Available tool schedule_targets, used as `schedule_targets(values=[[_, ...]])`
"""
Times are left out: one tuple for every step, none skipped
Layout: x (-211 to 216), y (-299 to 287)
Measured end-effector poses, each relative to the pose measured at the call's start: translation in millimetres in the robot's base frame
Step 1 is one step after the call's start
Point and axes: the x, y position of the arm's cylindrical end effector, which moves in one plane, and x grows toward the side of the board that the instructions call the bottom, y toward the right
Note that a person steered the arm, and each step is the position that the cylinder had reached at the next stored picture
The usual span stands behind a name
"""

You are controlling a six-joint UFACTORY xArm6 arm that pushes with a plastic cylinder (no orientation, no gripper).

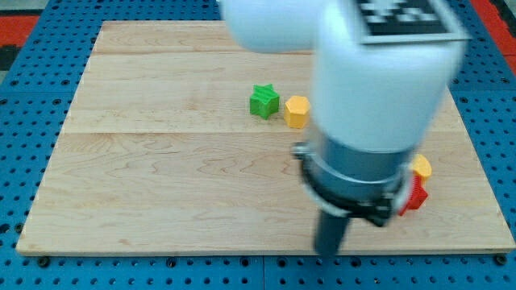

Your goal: Move the red star close to the green star

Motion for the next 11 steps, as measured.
schedule_targets(values=[[-9,138],[-58,130],[-118,36],[-120,16],[-117,100],[-69,123],[-52,64],[-125,-24],[-169,-97],[-130,-98],[-153,-150]])
